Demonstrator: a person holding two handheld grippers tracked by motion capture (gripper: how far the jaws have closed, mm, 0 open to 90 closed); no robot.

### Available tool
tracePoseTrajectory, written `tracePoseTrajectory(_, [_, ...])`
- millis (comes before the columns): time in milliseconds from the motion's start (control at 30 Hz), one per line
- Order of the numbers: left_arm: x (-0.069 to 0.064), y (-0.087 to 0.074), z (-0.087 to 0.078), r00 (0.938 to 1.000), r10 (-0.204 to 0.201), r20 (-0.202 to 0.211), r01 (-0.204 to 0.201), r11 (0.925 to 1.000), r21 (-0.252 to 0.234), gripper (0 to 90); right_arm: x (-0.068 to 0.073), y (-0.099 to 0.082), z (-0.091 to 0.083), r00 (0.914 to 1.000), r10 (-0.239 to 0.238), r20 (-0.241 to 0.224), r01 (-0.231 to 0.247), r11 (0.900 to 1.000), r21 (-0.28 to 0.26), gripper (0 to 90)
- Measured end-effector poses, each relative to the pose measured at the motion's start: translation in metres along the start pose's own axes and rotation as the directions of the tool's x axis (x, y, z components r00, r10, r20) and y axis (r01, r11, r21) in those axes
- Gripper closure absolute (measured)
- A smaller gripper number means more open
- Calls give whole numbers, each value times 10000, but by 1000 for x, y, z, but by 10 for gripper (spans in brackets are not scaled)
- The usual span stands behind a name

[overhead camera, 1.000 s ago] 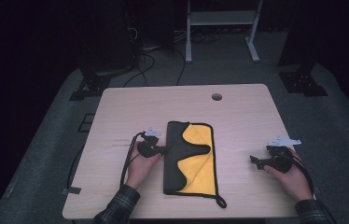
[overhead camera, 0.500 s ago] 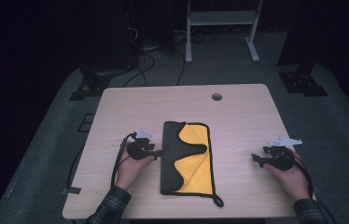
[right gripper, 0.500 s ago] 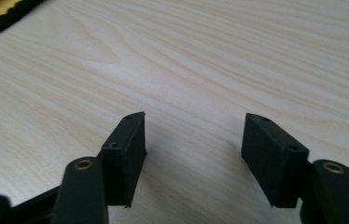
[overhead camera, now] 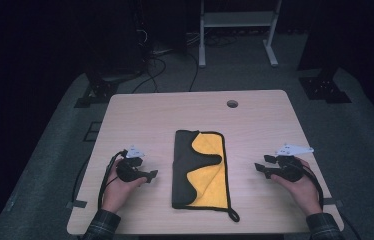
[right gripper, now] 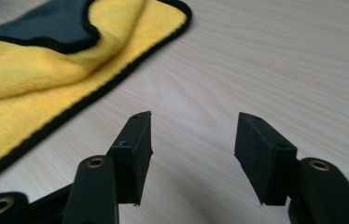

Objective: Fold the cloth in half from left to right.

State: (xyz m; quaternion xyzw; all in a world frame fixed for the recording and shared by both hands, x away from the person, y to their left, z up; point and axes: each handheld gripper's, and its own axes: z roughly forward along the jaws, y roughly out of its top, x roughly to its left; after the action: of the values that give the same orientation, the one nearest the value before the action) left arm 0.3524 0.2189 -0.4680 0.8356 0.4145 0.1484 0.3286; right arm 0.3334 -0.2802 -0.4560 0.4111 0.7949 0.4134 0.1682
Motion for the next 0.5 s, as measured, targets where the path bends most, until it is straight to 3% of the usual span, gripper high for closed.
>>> tracePoseTrajectory(167, [6,-7,1,9998,82,-193,-85,9999,-135,150,18,13,6,9974,-388,-614,377,9991,-179,453])
tracePoseTrajectory(333, [11,-14,5,9983,580,-48,-581,9967,-575,60,35,23,13,9910,-728,-1125,702,9972,-268,461])
tracePoseTrajectory(400, [12,-15,6,9984,564,-16,-564,9963,-648,4,42,27,16,9877,-822,-1328,784,9963,-337,474])
tracePoseTrajectory(500, [12,-15,7,9984,560,-63,-563,9968,-572,0,52,34,22,9836,-1052,-1462,1000,9941,-425,482])
